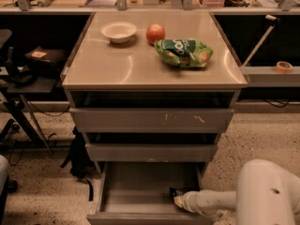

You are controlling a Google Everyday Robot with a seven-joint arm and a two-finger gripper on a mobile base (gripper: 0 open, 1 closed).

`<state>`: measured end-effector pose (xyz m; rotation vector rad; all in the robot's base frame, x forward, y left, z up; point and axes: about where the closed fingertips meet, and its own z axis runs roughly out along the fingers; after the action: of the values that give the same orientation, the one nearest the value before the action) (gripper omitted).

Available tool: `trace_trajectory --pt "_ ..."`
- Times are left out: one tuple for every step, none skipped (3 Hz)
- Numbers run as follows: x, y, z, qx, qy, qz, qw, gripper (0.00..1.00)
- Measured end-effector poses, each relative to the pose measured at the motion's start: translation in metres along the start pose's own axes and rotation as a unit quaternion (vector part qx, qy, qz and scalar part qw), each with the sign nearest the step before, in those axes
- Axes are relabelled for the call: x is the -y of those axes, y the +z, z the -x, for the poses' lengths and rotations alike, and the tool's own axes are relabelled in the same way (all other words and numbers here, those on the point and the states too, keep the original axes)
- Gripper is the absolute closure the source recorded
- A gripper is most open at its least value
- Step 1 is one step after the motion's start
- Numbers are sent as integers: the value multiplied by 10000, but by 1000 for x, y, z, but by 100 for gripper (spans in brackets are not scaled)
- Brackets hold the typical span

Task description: Pick rxbar blueberry from bottom drawer and place on counter

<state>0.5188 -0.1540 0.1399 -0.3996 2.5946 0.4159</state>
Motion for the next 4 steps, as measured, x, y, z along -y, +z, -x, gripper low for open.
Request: trace_trajectory --pt "14 -71 16 478 -84 -169 9987 100" --pt "10 -157 41 1127 -466 -363 9919 100" --pt "-21 -245 73 1661 -1092 -302 9796 100" --pt "-18 -276 82 1908 -1056 -386 9752 100"
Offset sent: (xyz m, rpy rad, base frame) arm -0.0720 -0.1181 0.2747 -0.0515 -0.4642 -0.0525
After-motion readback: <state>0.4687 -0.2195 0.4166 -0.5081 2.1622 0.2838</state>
